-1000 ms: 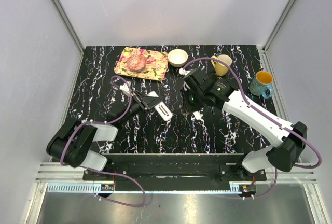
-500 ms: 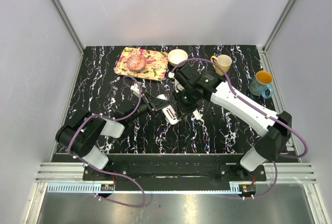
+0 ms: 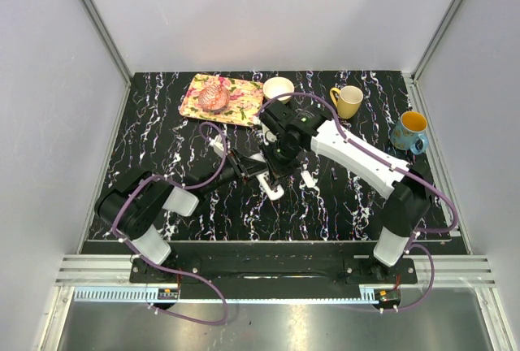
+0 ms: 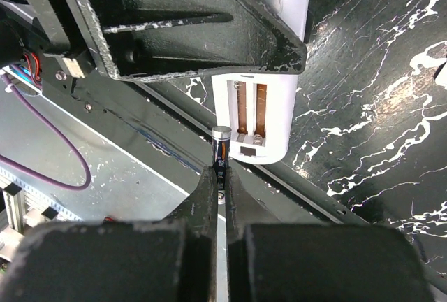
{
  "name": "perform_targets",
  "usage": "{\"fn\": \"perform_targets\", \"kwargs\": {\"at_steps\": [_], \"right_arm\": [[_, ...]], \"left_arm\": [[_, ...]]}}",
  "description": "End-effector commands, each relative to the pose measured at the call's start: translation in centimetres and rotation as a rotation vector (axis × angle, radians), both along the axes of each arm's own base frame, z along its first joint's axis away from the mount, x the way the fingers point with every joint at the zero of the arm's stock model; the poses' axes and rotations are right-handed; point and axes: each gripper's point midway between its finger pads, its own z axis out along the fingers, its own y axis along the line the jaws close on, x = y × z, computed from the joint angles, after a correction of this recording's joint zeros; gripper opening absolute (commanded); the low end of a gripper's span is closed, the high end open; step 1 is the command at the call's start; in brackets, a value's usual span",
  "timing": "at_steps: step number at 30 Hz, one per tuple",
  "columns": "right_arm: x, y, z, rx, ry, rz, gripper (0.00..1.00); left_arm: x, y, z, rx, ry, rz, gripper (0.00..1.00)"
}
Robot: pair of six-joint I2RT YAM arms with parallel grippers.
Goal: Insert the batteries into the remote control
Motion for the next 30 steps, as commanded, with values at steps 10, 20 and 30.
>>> {"fn": "perform_targets", "kwargs": {"at_steps": [10,20,30], "right_arm": [[0.7,0.3,-0.4,-0.025,-0.030,0.017,0.00],[1.4,0.2,-0.7,-0.031,-0.063,-0.017,0.00],[0.6,-0.2,-0.7,-0.022,-0.046,-0.027,0.00]], "left_arm": [[-1.5,0.3,10.4,-0.252,-0.389,-0.020,0.00],[-2.5,-0.1,11.0,-0.264,-0.404,-0.044,0.00],[-2.7,0.1,11.4,-0.270,-0.415,-0.037,0.00]]}}
